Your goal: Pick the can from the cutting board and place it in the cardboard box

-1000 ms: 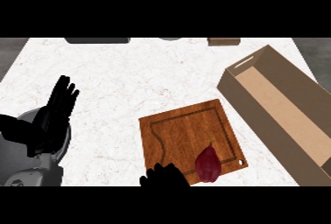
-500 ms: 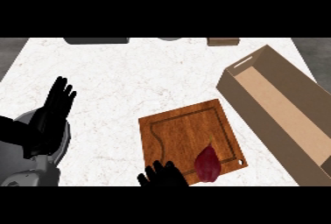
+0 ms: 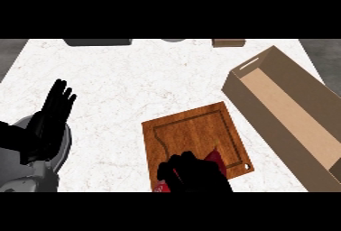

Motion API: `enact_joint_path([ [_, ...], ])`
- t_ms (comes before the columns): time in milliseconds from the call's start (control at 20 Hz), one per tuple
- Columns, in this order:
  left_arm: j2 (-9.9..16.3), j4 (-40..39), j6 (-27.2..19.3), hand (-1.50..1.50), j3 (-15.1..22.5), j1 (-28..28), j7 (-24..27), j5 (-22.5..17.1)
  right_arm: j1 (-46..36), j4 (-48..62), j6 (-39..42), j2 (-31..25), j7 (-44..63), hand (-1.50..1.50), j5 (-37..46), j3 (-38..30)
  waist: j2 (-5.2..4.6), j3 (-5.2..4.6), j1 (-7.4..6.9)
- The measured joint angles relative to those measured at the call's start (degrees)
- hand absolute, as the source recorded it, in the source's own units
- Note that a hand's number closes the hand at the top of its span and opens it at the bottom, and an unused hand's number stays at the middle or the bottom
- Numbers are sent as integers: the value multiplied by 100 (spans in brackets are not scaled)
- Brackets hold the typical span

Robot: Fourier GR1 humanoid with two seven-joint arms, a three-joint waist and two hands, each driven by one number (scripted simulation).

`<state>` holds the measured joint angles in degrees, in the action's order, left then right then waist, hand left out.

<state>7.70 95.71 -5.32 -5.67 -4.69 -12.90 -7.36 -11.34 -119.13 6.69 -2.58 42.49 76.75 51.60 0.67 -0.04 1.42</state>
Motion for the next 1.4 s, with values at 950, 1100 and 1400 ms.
enact_joint_path([
  [950,-106,47,-28,0,115,-224,-107,98,-505,-607,1158,-677,-896,150,-1424,-4070,-75,6,-152],
  [1100,-178,104,-67,0,172,-184,-109,134,-533,2,841,-912,-1387,150,-1465,-4458,-76,6,-161],
  [1400,-145,-63,43,0,104,-135,56,105,-733,1312,558,-1396,-2214,150,-1514,-4956,-81,4,-179],
])
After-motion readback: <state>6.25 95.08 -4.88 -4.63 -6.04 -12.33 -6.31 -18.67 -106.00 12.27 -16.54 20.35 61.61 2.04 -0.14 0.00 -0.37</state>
